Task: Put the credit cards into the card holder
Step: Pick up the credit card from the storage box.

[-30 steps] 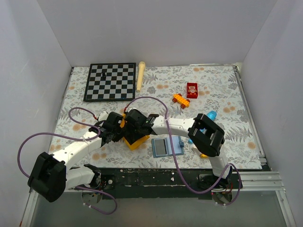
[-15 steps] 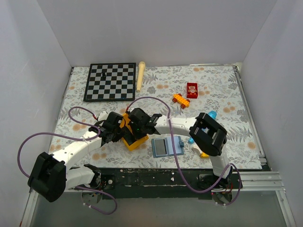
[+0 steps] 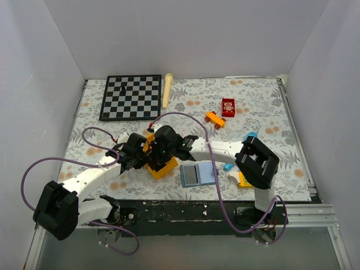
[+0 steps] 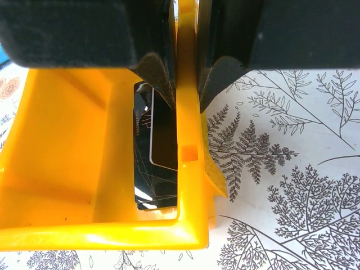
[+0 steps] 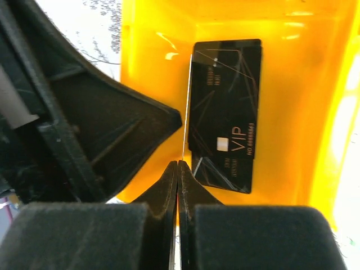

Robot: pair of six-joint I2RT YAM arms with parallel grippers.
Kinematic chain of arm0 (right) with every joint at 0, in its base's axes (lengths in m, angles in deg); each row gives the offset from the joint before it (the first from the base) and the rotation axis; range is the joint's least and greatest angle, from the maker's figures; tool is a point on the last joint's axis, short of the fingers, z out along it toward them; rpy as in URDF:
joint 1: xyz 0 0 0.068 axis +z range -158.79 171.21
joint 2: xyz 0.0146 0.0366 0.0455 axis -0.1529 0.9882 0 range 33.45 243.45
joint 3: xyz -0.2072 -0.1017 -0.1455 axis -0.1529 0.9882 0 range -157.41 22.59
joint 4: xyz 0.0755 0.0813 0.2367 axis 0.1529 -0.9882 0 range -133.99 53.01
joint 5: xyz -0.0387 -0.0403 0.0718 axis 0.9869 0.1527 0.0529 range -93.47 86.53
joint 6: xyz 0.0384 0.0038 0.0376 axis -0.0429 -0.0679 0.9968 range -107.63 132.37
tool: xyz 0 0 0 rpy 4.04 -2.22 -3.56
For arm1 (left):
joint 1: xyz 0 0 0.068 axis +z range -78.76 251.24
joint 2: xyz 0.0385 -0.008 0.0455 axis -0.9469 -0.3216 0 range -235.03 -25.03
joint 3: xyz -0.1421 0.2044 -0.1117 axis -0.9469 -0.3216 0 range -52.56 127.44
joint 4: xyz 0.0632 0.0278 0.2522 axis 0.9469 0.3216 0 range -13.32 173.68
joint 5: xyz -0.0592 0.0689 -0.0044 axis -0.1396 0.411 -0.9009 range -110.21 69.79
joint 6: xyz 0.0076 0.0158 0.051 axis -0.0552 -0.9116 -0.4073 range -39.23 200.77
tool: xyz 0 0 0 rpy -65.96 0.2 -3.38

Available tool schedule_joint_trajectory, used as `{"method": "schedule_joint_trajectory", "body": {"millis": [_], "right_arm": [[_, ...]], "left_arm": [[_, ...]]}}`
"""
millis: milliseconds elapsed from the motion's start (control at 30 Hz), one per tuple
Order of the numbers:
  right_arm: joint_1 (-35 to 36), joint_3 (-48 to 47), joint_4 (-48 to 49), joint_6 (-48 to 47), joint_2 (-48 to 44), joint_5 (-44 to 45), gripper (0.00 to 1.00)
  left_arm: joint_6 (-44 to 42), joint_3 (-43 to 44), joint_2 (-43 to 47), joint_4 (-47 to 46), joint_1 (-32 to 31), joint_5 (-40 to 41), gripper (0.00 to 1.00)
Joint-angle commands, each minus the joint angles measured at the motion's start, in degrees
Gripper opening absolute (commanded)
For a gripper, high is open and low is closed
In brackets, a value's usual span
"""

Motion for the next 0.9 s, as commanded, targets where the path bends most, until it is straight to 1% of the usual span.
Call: {"method": "schedule_joint_trajectory", "body": {"millis": [0,233,500,633,667,700,733,767,833,867], "right_arm": [[0.21,1.41,4.12,1.09,-2.84,-2.38,0.01],[-0.76,3.08,2.28,1.7,-4.69,1.67,0.01],[-1.81,5.72,6.67,2.58,-3.81,-2.81,0.01],[-1.81,4.93,6.06,2.85,-2.84,-3.08,0.01],[-1.81,4.23,4.84,2.85,-2.67,-2.38,0.05],[-1.81,3.36,3.26,2.67,-2.32,-1.07,0.12],[-1.81,2.22,1.59,2.32,-2.05,0.16,0.15],[-1.81,0.99,-0.42,1.71,-1.61,1.65,0.23],[-1.81,-2.17,-4.73,0.83,0.05,4.91,0.29],[-1.73,-4.37,-6.49,0.22,0.93,5.53,0.29]], "left_arm": [[0.89,1.21,0.32,-1.3,-0.09,-0.24,0.0],[0.97,1.38,0.49,-1.13,0.0,-0.07,0.0],[0.89,1.47,0.23,-0.95,-0.09,-0.07,0.0],[0.97,1.47,0.41,-0.69,-0.09,0.11,0.0],[0.97,1.47,0.32,-0.69,-0.09,0.11,0.0],[0.97,1.56,0.32,-0.69,-0.09,0.02,0.0],[0.97,1.56,0.32,-0.69,-0.09,0.02,0.0],[0.89,1.73,0.14,-0.6,-0.09,-0.07,0.0],[0.89,1.82,0.14,-0.42,-0.09,-0.07,0.0],[0.89,1.91,0.23,-0.34,-0.09,0.02,0.0]]}}
